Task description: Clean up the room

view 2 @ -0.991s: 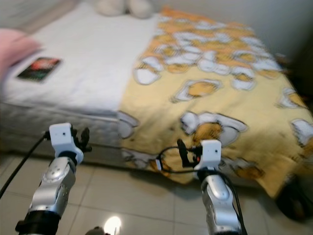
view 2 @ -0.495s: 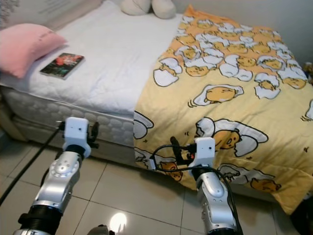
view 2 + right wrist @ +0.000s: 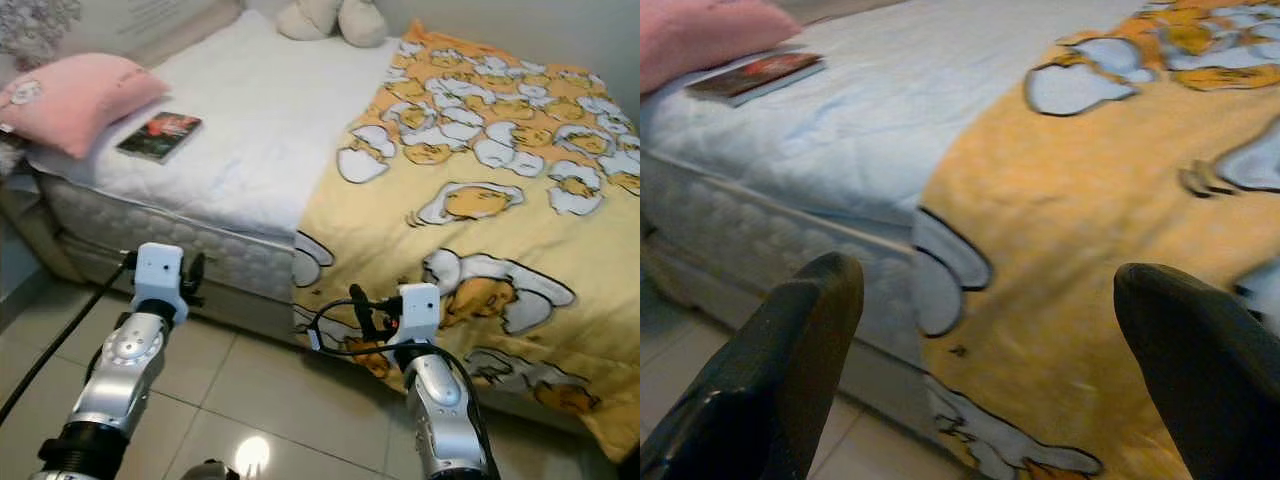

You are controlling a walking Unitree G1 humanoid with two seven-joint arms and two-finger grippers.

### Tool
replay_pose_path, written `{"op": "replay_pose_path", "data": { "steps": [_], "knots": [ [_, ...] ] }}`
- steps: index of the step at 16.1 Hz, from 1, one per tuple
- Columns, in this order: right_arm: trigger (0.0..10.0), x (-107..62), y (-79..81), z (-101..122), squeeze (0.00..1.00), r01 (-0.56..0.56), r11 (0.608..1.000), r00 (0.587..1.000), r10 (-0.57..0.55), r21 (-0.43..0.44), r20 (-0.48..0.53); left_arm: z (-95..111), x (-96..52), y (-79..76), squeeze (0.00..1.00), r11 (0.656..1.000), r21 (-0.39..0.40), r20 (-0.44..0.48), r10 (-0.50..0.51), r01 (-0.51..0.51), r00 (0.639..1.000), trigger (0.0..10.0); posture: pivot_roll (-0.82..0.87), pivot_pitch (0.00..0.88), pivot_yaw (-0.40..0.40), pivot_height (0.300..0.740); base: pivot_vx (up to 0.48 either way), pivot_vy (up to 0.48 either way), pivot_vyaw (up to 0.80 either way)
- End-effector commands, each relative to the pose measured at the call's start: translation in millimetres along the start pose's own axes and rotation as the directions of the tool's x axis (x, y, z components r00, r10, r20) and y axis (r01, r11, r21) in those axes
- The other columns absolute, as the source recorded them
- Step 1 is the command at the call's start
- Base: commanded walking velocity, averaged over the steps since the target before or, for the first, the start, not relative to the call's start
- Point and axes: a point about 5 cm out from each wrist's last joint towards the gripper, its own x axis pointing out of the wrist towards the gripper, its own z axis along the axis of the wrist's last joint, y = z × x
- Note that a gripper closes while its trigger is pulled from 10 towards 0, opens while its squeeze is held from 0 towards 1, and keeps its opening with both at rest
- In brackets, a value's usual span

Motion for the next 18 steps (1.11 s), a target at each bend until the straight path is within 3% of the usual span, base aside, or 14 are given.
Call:
{"op": "replay_pose_path", "data": {
  "steps": [1,4,9,13,15,16,18],
  "knots": [
    [10.0,0.4,-0.2,1,0.12,-0.008,1.000,1.000,0.008,-0.001,0.000,-2,-0.1,2.7,0.00,1.000,0.016,-0.022,0.018,-0.017,1.000,10.0,0.05,0.000,-0.023,0.740,0.000,0.000,0.66],
    [10.0,1.1,-3.4,3,0.13,0.001,1.000,1.000,-0.001,-0.001,0.005,-8,-0.3,8.4,0.00,0.999,-0.010,-0.052,0.050,-0.051,0.997,10.0,0.05,0.000,-0.029,0.740,0.000,-0.480,0.60],
    [10.0,0.0,-2.6,0,0.13,-0.016,1.000,1.000,0.016,0.006,-0.010,-13,-5.1,7.7,0.00,0.995,0.048,-0.078,0.093,-0.089,0.993,10.0,0.05,0.000,-0.031,0.740,0.000,-0.096,0.56],
    [10.0,0.5,-1.9,-2,0.16,-0.027,0.999,0.999,0.027,0.017,-0.019,-10,-4.5,3.6,0.00,0.995,0.068,-0.062,0.077,-0.072,0.995,10.0,0.05,0.000,-0.031,0.740,0.000,-0.478,0.54],
    [10.0,0.2,-1.2,-4,0.17,-0.039,0.999,0.999,0.039,0.019,-0.027,-11,-3.9,2.1,0.00,0.993,0.089,-0.072,0.079,-0.072,0.994,10.0,0.06,0.000,-0.034,0.740,0.000,0.000,0.51],
    [10.0,0.4,-1.3,-4,0.17,-0.041,0.999,0.999,0.041,0.021,-0.028,-8,-3.1,1.0,0.00,0.997,0.044,-0.052,0.061,-0.059,0.997,10.0,0.06,0.000,-0.035,0.740,0.000,0.000,0.51],
    [10.0,0.9,-1.5,-4,0.18,-0.046,0.999,0.998,0.047,0.026,-0.029,-2,-1.0,-1.2,0.00,0.996,0.079,-0.021,0.042,-0.041,0.999,10.0,0.05,0.000,-0.036,0.740,0.000,0.000,0.51]
  ]
}}
